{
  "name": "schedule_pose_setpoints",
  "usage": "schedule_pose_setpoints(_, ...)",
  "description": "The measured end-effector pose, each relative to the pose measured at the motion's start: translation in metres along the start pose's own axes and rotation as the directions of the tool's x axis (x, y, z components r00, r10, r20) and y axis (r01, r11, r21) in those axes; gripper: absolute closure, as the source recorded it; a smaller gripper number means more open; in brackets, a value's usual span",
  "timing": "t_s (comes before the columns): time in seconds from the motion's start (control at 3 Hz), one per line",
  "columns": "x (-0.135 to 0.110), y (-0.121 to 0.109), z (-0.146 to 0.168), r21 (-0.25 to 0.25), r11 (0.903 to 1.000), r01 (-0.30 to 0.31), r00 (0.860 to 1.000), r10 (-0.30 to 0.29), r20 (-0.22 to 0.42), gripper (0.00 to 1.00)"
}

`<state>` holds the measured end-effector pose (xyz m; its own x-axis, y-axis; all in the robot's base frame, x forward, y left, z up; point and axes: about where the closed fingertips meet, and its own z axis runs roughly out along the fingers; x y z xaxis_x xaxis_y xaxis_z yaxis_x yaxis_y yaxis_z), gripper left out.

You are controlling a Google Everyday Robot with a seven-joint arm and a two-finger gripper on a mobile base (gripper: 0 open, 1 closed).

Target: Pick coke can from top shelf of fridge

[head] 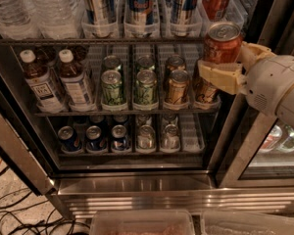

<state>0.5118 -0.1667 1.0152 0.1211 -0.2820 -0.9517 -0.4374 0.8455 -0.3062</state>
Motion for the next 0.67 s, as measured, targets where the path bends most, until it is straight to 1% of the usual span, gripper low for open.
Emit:
schedule_pose_setpoints(0.33,0.0,0.0,0.0,0.001,1.0,0.001,1.0,-0.001,0.0,1.0)
schedule_pose_setpoints(0.67,0.001,0.02,0.003,-0.097,0.9944,0.043,0.999,-0.043,0.005,1.0)
